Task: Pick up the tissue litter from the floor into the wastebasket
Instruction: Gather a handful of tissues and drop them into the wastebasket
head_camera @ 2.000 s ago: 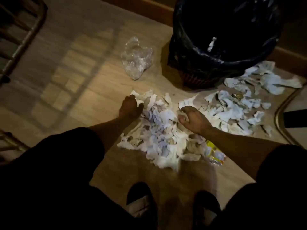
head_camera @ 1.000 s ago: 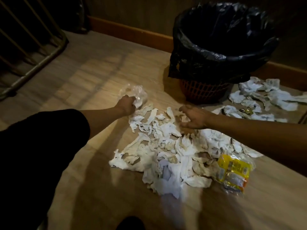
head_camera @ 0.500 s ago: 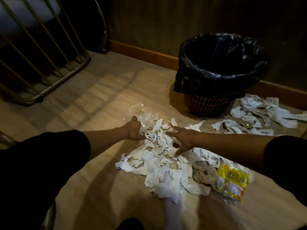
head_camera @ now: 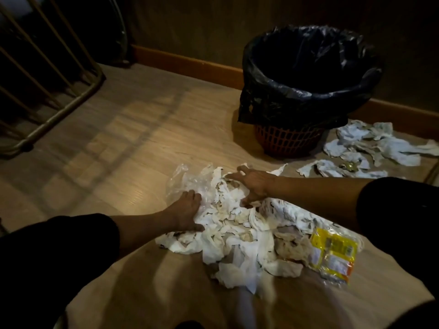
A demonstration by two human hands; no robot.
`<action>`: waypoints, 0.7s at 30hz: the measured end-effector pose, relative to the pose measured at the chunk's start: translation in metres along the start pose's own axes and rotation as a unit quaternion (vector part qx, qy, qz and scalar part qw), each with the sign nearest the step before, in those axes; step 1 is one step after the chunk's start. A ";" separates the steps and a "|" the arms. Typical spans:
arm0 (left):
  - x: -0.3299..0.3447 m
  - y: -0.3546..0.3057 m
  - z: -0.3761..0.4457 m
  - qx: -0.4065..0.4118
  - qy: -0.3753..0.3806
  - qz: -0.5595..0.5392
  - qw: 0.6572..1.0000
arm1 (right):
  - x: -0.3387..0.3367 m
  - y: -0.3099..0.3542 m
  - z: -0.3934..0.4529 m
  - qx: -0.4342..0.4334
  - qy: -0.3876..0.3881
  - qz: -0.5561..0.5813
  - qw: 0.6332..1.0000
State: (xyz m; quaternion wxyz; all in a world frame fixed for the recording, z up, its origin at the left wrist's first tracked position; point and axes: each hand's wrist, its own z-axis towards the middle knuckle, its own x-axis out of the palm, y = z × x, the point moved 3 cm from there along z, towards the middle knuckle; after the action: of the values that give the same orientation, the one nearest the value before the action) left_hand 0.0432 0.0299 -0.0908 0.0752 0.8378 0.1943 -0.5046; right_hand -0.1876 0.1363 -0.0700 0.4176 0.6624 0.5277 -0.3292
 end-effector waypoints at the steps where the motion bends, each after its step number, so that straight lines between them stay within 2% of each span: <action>1: -0.003 0.001 -0.001 -0.004 -0.008 -0.032 0.999 | 0.002 0.002 0.003 -0.005 0.014 -0.005 1.000; 7: -0.018 0.014 -0.003 -0.027 -0.022 -0.140 0.990 | 0.006 0.021 0.001 -0.044 0.077 -0.015 0.996; 10: -0.028 0.016 -0.003 -0.012 -0.002 -0.109 0.994 | -0.003 0.017 -0.005 -0.027 0.081 -0.023 0.996; 12: -0.043 0.015 -0.004 -0.024 0.006 -0.086 0.996 | -0.015 0.012 -0.012 -0.010 0.058 -0.018 0.998; 15: -0.079 0.011 -0.011 -0.040 -0.031 -0.106 0.993 | -0.043 0.003 -0.025 0.017 0.008 -0.005 1.000; 18: -0.119 0.002 -0.023 -0.026 -0.108 -0.167 0.980 | -0.077 -0.004 -0.044 0.043 -0.046 0.018 0.998; 21: -0.164 -0.006 -0.033 -0.051 -0.158 -0.255 0.953 | -0.110 -0.008 -0.066 0.065 -0.125 0.058 0.988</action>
State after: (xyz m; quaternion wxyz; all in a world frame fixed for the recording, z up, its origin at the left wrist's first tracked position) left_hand -0.0005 0.0052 0.0684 0.0164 0.6651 0.4130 -0.6219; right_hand -0.2204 0.1496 0.0538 0.4549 0.6713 0.4092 -0.4183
